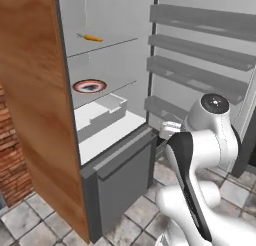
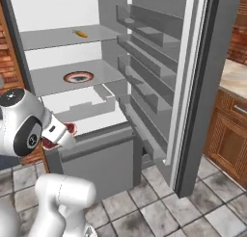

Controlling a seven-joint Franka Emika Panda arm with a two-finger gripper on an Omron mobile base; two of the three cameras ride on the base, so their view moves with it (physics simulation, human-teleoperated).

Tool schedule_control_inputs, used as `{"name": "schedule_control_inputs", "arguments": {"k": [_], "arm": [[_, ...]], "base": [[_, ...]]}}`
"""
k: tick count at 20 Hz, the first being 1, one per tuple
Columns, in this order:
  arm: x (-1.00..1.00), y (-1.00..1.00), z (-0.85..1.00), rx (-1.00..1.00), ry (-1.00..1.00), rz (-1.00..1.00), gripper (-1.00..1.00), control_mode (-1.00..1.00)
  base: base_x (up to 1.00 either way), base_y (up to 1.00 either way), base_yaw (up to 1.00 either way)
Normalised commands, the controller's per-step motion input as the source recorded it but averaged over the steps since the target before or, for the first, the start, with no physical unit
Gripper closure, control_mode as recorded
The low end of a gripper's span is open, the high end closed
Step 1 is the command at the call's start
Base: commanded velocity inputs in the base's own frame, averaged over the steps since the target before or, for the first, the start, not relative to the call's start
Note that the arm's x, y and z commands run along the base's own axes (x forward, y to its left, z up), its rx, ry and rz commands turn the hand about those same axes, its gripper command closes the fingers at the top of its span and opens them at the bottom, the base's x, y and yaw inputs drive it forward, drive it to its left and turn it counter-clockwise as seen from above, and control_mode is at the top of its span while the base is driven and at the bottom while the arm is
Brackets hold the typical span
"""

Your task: Transport the steak from the fridge to the microwave and turn on the microwave.

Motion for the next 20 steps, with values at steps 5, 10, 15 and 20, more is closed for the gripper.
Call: {"name": "schedule_control_inputs", "arguments": {"k": [5, 10, 15, 20], "arm": [[0.00, 0.00, 0.00, 0.00, 0.00, 0.00, 1.00, 1.00], [0.00, 0.00, 0.00, 0.00, 0.00, 0.00, 1.00, 1.00], [0.00, 0.00, 0.00, 0.00, 0.00, 0.00, 1.00, 1.00], [0.00, 0.00, 0.00, 0.00, 0.00, 0.00, 1.00, 1.00]], "base": [[-0.37, 0.19, -0.32], [-0.42, 0.07, -0.25], [-0.38, 0.07, -0.19], [-0.42, 0.00, -0.15]]}}
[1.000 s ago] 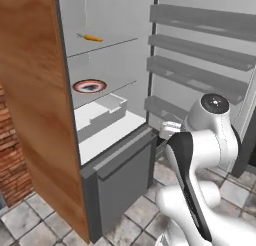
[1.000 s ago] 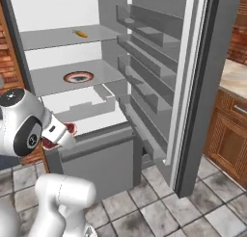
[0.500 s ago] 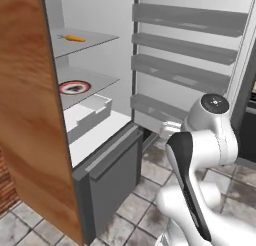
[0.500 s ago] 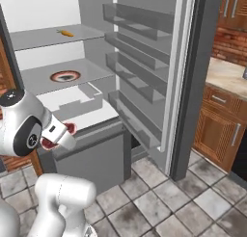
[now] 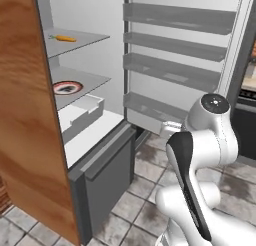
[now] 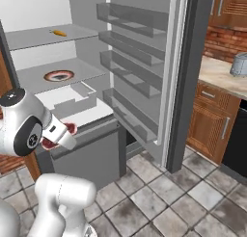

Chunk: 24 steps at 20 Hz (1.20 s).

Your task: Transport the steak from the fridge to the microwave and turn on the microwave.

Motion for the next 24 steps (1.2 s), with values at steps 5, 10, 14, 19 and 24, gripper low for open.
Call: {"name": "schedule_control_inputs", "arguments": {"k": [5, 10, 14, 19, 24], "arm": [[0.00, 0.00, 0.00, 0.00, 0.00, 0.00, 1.00, 1.00], [0.00, 0.00, 0.00, 0.00, 0.00, 0.00, 1.00, 1.00], [0.00, 0.00, 0.00, 0.00, 0.00, 0.00, 1.00, 1.00], [0.00, 0.00, 0.00, 0.00, 0.00, 0.00, 1.00, 1.00], [0.00, 0.00, 0.00, 0.00, 0.00, 0.00, 1.00, 1.00]], "base": [[-0.48, 0.00, -0.16], [-0.48, -0.03, -0.18], [-0.54, -0.13, -0.16], [-0.54, -0.21, -0.15], [-0.45, -0.28, -0.18]]}}
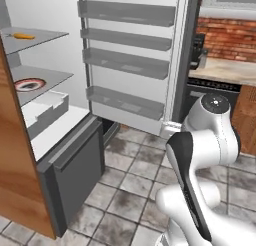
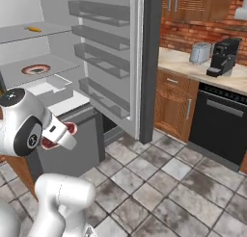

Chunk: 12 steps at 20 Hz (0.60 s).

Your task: Transport the steak from the fridge to the microwave and turn on the microwave.

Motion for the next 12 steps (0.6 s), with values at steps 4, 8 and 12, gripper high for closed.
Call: {"name": "schedule_control_inputs", "arguments": {"k": [4, 8, 12], "arm": [[0.00, 0.00, 0.00, 0.00, 0.00, 0.00, 1.00, 1.00], [0.00, 0.00, 0.00, 0.00, 0.00, 0.00, 1.00, 1.00], [0.00, 0.00, 0.00, 0.00, 0.00, 0.00, 1.00, 1.00]], "base": [[-0.30, -0.33, -0.17], [-0.19, -0.44, -0.17], [-0.15, -0.51, -0.24]]}}
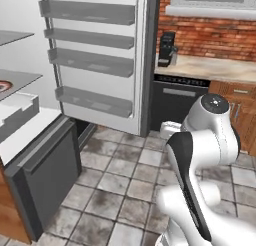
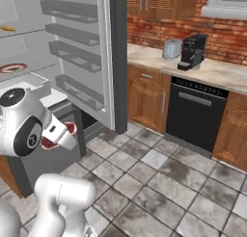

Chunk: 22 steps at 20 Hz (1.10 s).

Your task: Transport the steak from the fridge to the microwave and turn on the microwave.

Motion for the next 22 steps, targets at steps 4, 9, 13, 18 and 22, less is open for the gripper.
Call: {"name": "schedule_control_inputs", "arguments": {"k": [4, 9, 13, 18, 22], "arm": [[0.00, 0.00, 0.00, 0.00, 0.00, 0.00, 1.00, 1.00], [0.00, 0.00, 0.00, 0.00, 0.00, 0.00, 1.00, 1.00], [0.00, 0.00, 0.00, 0.00, 0.00, 0.00, 1.00, 1.00], [0.00, 0.00, 0.00, 0.00, 0.00, 0.00, 1.00, 1.00], [0.00, 0.00, 0.00, 0.00, 0.00, 0.00, 1.00, 1.00]], "base": [[-0.06, -0.53, -0.26], [0.00, -0.52, -0.27], [0.00, -0.41, -0.20], [0.06, -0.35, -0.14], [0.14, -0.38, -0.08]]}}
